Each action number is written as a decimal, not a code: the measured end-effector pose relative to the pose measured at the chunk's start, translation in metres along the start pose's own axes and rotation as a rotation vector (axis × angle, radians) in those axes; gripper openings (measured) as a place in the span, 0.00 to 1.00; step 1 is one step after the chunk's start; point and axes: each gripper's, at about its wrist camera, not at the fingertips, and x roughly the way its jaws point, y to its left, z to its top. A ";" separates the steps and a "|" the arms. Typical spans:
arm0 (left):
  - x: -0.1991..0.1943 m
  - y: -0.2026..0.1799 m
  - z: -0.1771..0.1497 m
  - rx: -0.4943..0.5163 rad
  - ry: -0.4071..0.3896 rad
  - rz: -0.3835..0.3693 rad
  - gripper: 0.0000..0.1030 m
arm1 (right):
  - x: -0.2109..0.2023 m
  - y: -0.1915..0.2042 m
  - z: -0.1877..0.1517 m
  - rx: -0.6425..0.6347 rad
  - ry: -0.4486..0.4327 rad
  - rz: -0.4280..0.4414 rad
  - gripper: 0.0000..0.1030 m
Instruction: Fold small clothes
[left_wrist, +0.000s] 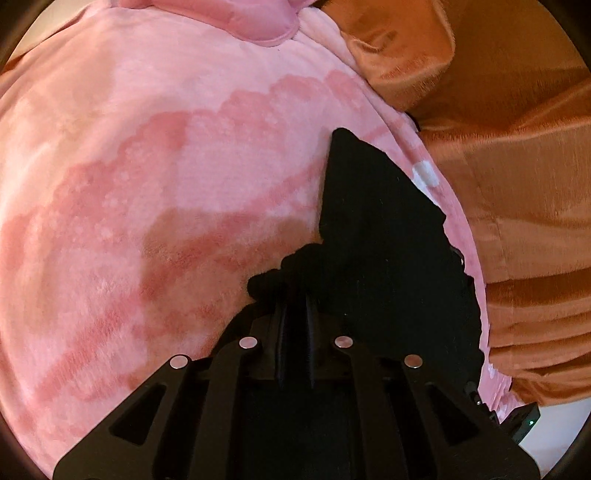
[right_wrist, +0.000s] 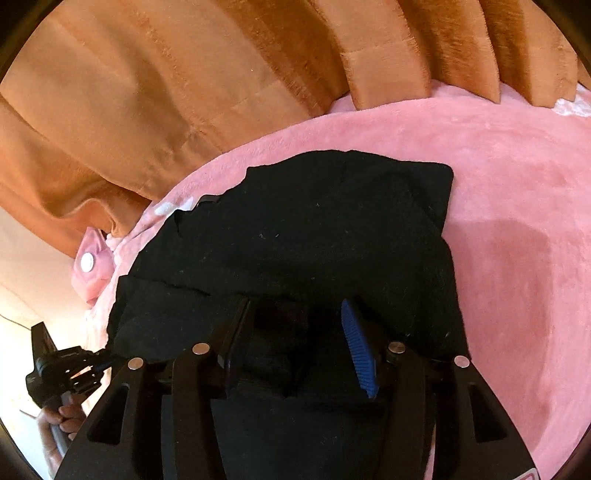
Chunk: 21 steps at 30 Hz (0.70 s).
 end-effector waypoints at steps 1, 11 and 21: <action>0.000 0.001 0.000 0.002 0.002 -0.004 0.09 | -0.001 0.002 -0.002 -0.003 -0.008 -0.004 0.48; 0.004 0.002 0.002 0.036 0.024 -0.025 0.09 | -0.003 0.010 -0.024 -0.087 -0.074 -0.013 0.48; 0.007 0.005 0.005 0.002 0.044 -0.034 0.10 | -0.012 0.008 -0.020 0.000 -0.052 -0.011 0.49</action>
